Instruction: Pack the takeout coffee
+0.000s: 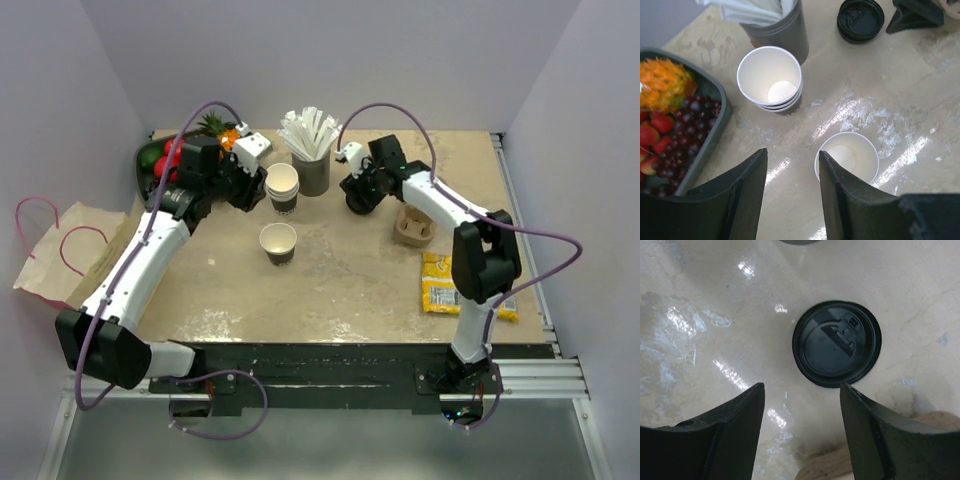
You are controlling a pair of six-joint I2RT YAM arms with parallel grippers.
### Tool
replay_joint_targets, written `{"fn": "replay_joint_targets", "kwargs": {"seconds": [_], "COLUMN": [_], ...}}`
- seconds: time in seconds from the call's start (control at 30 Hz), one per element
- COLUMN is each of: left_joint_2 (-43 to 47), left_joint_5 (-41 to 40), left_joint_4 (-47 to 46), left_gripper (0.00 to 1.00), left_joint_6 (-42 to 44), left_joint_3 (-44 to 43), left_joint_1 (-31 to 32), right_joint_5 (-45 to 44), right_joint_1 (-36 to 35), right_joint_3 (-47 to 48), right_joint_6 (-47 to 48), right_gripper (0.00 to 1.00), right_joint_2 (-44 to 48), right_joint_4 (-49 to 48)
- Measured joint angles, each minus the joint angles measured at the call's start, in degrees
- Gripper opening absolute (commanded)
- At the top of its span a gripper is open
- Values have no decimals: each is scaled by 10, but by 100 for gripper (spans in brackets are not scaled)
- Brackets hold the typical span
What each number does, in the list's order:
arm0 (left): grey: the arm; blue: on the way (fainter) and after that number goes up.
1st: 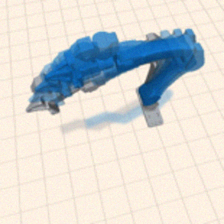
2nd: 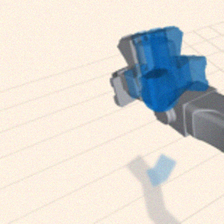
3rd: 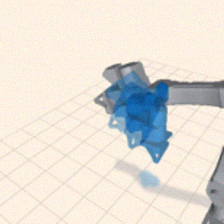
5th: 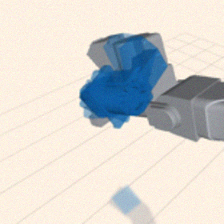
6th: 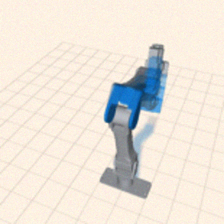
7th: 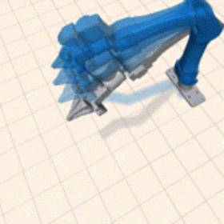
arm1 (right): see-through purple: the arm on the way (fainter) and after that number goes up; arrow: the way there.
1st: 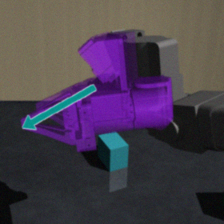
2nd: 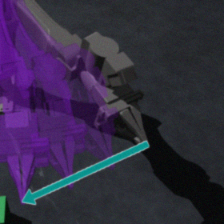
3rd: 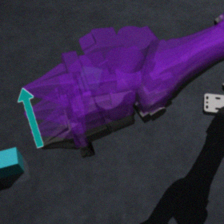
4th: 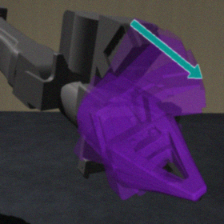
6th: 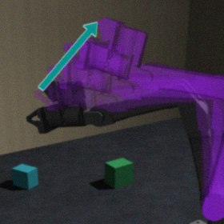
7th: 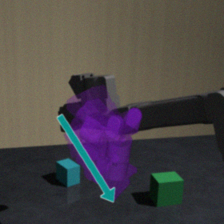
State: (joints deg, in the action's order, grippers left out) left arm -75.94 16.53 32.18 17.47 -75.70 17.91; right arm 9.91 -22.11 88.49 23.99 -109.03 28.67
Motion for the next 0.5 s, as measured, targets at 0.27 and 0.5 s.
{"fn": "replay_joint_targets", "kwargs": {"seconds": [0.27, 0.5], "left_joint_2": [-8, -17], "left_joint_5": [9, 12], "left_joint_4": [-47, -57], "left_gripper": [50, 50], "left_joint_6": [-97, -110], "left_joint_3": [16, 16], "left_joint_1": [-37, -37], "right_joint_5": [-25, -32], "right_joint_1": [-27, -21], "right_joint_3": [73, 83], "right_joint_6": [1, 2], "right_gripper": [57, 48], "right_joint_2": [-107, -117], "right_joint_4": [-22, -9]}}
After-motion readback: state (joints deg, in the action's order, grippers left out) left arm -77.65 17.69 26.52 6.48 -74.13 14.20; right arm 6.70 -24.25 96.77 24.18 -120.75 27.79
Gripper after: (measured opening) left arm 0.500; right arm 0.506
